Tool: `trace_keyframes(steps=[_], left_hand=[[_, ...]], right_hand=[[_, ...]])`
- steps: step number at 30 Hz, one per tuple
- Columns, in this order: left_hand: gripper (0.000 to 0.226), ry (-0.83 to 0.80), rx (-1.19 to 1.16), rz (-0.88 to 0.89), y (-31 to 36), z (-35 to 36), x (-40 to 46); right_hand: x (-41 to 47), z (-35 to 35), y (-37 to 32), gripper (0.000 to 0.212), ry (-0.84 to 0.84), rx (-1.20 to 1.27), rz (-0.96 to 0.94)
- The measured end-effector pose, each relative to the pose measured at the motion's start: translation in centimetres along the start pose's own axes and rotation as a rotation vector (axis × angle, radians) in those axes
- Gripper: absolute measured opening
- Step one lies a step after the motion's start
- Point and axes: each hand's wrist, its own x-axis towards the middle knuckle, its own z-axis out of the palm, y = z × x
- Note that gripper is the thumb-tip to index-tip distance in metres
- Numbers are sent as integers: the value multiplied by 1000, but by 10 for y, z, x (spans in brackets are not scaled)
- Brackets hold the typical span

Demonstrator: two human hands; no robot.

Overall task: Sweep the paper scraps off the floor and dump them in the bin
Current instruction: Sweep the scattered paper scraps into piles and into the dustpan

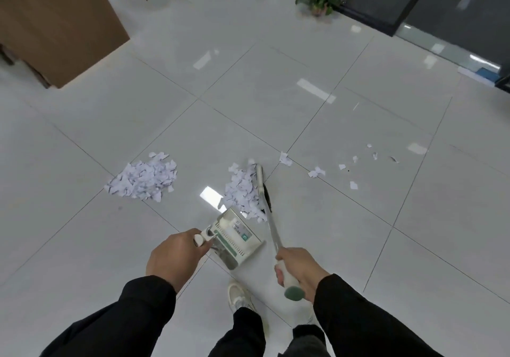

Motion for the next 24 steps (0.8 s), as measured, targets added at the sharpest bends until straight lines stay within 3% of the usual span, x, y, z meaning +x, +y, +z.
trace_keyframes(steps=[7, 14, 20, 24], left_hand=[[32, 38, -39, -68, -44, -20, 15], [33, 27, -24, -39, -35, -27, 29], [39, 20, 10, 42, 31, -25, 45], [41, 19, 30, 138, 109, -16, 60]], right_hand=[[-26, 18, -18, 11, 32, 46, -51], [-57, -39, -29, 12, 149, 83, -123], [-68, -125, -44, 15, 314, 117, -170], [-68, -212, -58, 18, 402, 164, -182]])
